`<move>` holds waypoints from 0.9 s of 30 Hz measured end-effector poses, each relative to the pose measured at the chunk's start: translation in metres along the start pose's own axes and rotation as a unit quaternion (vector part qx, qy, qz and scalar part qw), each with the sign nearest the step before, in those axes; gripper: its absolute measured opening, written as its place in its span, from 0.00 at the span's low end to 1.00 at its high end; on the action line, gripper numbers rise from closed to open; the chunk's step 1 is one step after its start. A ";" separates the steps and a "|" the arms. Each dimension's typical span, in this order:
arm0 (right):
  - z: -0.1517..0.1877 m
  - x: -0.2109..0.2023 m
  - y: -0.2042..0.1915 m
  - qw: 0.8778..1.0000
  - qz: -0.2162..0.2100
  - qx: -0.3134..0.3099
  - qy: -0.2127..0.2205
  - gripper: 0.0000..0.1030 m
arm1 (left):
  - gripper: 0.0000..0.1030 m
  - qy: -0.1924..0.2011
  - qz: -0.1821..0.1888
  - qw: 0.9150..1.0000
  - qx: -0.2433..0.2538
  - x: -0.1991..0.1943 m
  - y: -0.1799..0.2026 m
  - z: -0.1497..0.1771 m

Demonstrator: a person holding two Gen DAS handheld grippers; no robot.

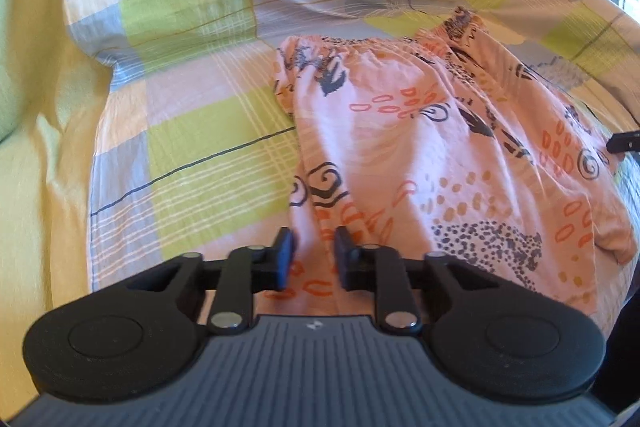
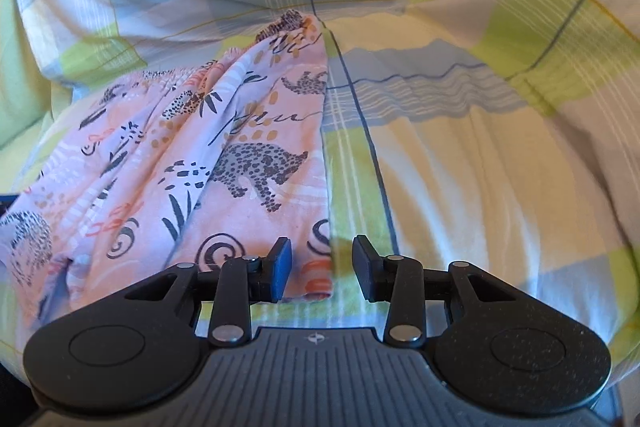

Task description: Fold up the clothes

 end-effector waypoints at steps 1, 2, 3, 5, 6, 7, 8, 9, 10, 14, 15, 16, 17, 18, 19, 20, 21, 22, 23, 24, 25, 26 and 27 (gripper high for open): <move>0.002 0.000 -0.002 1.000 0.001 -0.003 -0.003 0.23 | 0.04 -0.001 -0.004 1.000 0.010 0.001 0.004 0.000; 0.003 -0.001 -0.005 1.000 0.003 -0.011 -0.003 0.10 | 0.02 -0.002 -0.009 1.000 0.020 0.001 0.009 -0.001; 0.004 -0.002 -0.007 1.000 0.005 -0.020 -0.003 0.02 | 0.02 -0.002 -0.017 0.999 0.028 0.002 0.011 -0.001; 0.002 -0.003 -0.005 1.000 0.005 -0.019 -0.002 0.00 | 0.01 0.001 -0.029 0.999 0.034 0.000 0.012 -0.002; -0.001 -0.006 -0.002 1.000 0.010 -0.019 0.002 0.00 | 0.01 0.004 -0.033 0.999 0.032 -0.002 0.010 -0.003; -0.004 -0.011 0.004 0.999 0.021 -0.023 0.011 0.00 | 0.01 0.007 -0.037 0.999 0.030 -0.004 0.009 -0.003; -0.008 -0.020 0.012 0.999 0.037 -0.030 0.022 0.00 | 0.01 0.014 -0.052 0.998 0.030 -0.012 0.003 -0.007; -0.012 -0.030 0.022 0.997 0.059 -0.040 0.034 0.00 | 0.01 0.021 -0.060 0.997 0.031 -0.022 -0.001 -0.009; -0.015 -0.041 0.034 0.994 0.084 -0.049 0.046 0.00 | 0.01 0.029 -0.067 0.997 0.032 -0.031 -0.005 -0.012; -0.008 -0.049 0.078 0.989 0.136 -0.048 0.041 0.00 | 0.00 0.026 -0.076 0.996 0.029 -0.046 -0.019 -0.013; -0.004 -0.045 0.087 0.989 0.137 -0.042 0.031 0.00 | 0.00 0.018 -0.074 0.997 0.027 -0.043 -0.021 -0.010; 0.000 -0.039 0.093 0.989 0.142 -0.041 0.021 0.00 | 0.00 0.010 -0.072 0.997 0.025 -0.040 -0.022 -0.007; 0.005 -0.034 0.097 0.988 0.149 -0.041 0.011 0.01 | 0.01 0.006 -0.073 0.997 0.021 -0.037 -0.024 -0.004; 0.007 -0.033 0.099 0.987 0.157 -0.039 0.009 0.01 | 0.01 0.001 -0.074 0.997 0.017 -0.035 -0.025 -0.001; 0.008 -0.034 0.101 0.985 0.166 -0.038 0.010 0.01 | 0.01 0.002 -0.075 0.997 0.012 -0.037 -0.027 0.001; 0.009 -0.039 0.097 0.986 0.163 -0.030 0.017 0.01 | 0.04 0.002 -0.076 0.997 0.008 -0.038 -0.028 0.002; 0.009 -0.044 0.091 0.987 0.155 -0.027 0.023 0.01 | 0.04 0.002 -0.078 0.997 0.004 -0.040 -0.030 0.004; 0.009 -0.050 0.083 0.988 0.147 -0.027 0.030 0.04 | 0.06 0.003 -0.079 0.997 -0.001 -0.042 -0.031 0.006; 0.010 -0.056 0.070 0.990 0.133 -0.030 0.035 0.07 | 0.10 0.003 -0.079 0.997 0.001 -0.045 -0.031 0.008; 0.011 -0.060 0.054 0.992 0.112 -0.042 0.036 0.08 | 0.12 0.003 -0.079 0.997 0.003 -0.048 -0.031 0.009; 0.013 -0.065 0.036 0.994 0.090 -0.055 0.035 0.09 | 0.14 0.004 -0.079 0.997 0.005 -0.051 -0.031 0.011; 0.015 -0.070 0.019 0.995 0.067 -0.068 0.035 0.09 | 0.16 0.002 -0.078 0.997 0.006 -0.052 -0.030 0.013; 0.017 -0.075 0.002 0.995 0.045 -0.081 0.035 0.10 | 0.17 0.000 -0.077 0.997 0.008 -0.053 -0.030 0.016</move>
Point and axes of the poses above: each gripper's, at about its wrist camera, not at the fingertips, and x roughly the way its jaws point, y to its right, z to its underside, the point moved 10 cm from there along x, roughly the way its jaws point, and after that the axes turned 7 degrees about z, right-handed, at the moved point
